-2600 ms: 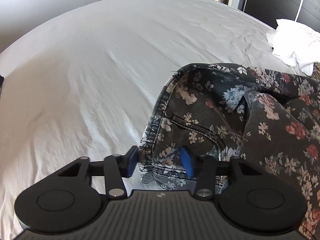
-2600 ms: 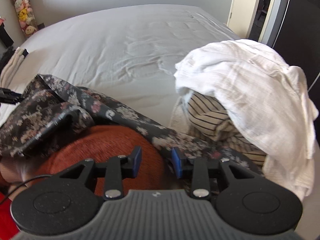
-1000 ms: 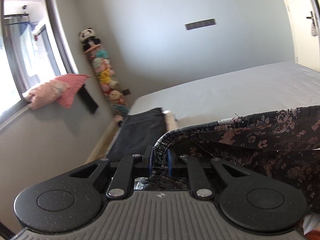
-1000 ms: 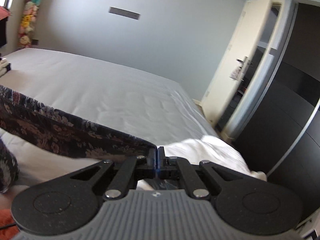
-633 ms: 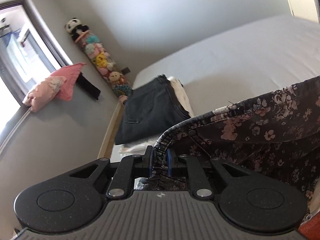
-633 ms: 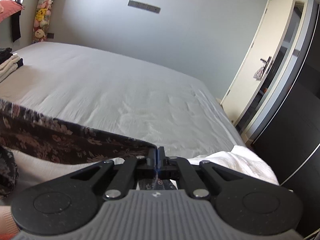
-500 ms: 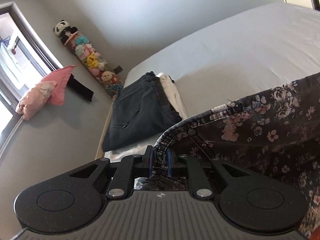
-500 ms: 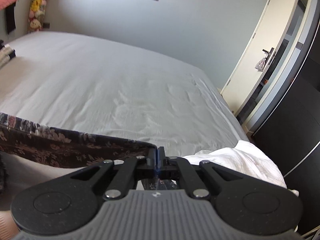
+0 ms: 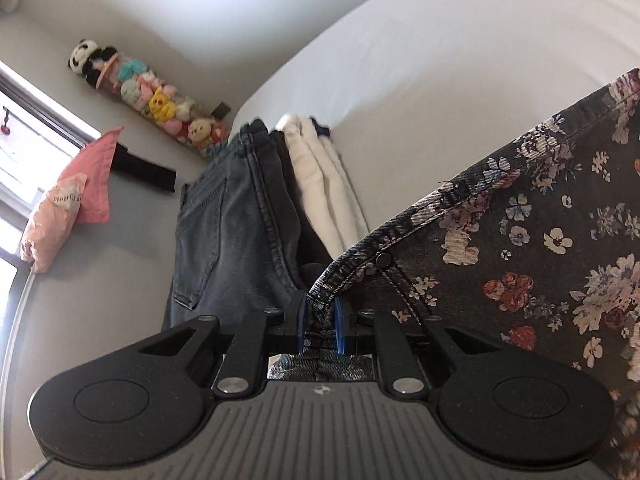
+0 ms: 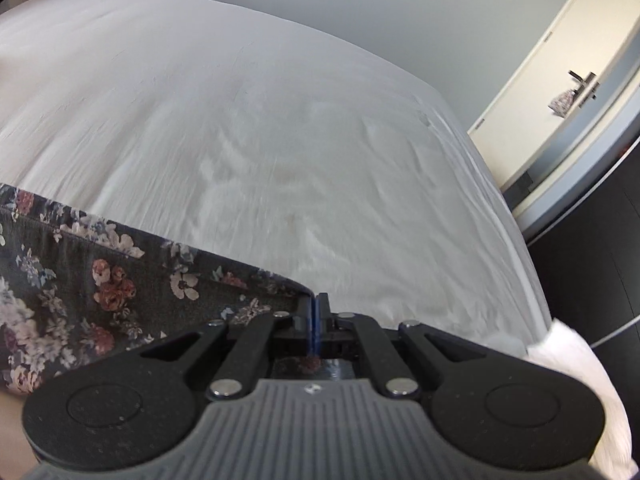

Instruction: Fold clothes

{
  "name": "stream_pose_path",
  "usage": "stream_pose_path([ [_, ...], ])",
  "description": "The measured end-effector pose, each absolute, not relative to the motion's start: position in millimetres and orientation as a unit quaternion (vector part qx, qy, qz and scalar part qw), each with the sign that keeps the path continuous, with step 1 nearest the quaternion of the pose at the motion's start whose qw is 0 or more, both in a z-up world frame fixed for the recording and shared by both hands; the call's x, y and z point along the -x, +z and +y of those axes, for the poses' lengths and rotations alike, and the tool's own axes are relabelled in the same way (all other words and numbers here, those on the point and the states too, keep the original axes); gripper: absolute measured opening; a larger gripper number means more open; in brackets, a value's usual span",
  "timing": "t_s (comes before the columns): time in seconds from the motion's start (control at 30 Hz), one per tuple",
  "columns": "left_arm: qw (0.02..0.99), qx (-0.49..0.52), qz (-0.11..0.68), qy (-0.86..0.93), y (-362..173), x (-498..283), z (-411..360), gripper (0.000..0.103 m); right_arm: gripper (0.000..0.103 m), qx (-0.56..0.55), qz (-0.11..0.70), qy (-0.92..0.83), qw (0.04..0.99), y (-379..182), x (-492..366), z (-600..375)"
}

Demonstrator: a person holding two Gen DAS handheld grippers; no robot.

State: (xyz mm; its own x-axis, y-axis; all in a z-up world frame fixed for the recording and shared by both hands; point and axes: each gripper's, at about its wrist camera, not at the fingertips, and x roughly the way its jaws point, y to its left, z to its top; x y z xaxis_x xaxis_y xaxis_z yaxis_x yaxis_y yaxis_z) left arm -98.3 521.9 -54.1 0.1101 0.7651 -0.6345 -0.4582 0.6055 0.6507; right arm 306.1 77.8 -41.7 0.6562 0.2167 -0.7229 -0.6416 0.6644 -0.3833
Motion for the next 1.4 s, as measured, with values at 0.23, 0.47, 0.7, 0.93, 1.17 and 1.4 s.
stream_pose_path([
  [0.23,0.709,-0.153,0.542,0.425,-81.7,94.2,536.1,0.018,0.003,0.343,0.343,0.267,0.833,-75.4,-348.3,137.5],
  [0.47,0.712,-0.161,0.534,0.427,-85.8,96.4,534.4,0.020,0.014,0.258,0.385,0.277,0.842,-76.7,-376.5,133.8],
  [0.7,0.726,-0.158,0.513,0.430,-77.2,100.9,527.1,0.027,0.069,0.151,0.368,0.263,0.879,-42.2,-377.4,92.3],
  [0.93,0.750,-0.165,0.462,0.444,-49.9,114.3,493.8,0.052,0.066,0.092,0.383,0.222,0.892,-46.9,-361.6,41.1],
  [1.17,0.765,-0.096,0.439,0.462,-24.6,137.8,455.1,0.053,0.045,-0.075,0.462,0.163,0.869,-107.9,-375.9,-24.7],
  [1.4,0.761,0.003,0.428,0.488,-27.3,158.3,411.5,0.053,0.030,-0.185,0.475,0.170,0.843,-142.9,-396.6,-39.6],
])
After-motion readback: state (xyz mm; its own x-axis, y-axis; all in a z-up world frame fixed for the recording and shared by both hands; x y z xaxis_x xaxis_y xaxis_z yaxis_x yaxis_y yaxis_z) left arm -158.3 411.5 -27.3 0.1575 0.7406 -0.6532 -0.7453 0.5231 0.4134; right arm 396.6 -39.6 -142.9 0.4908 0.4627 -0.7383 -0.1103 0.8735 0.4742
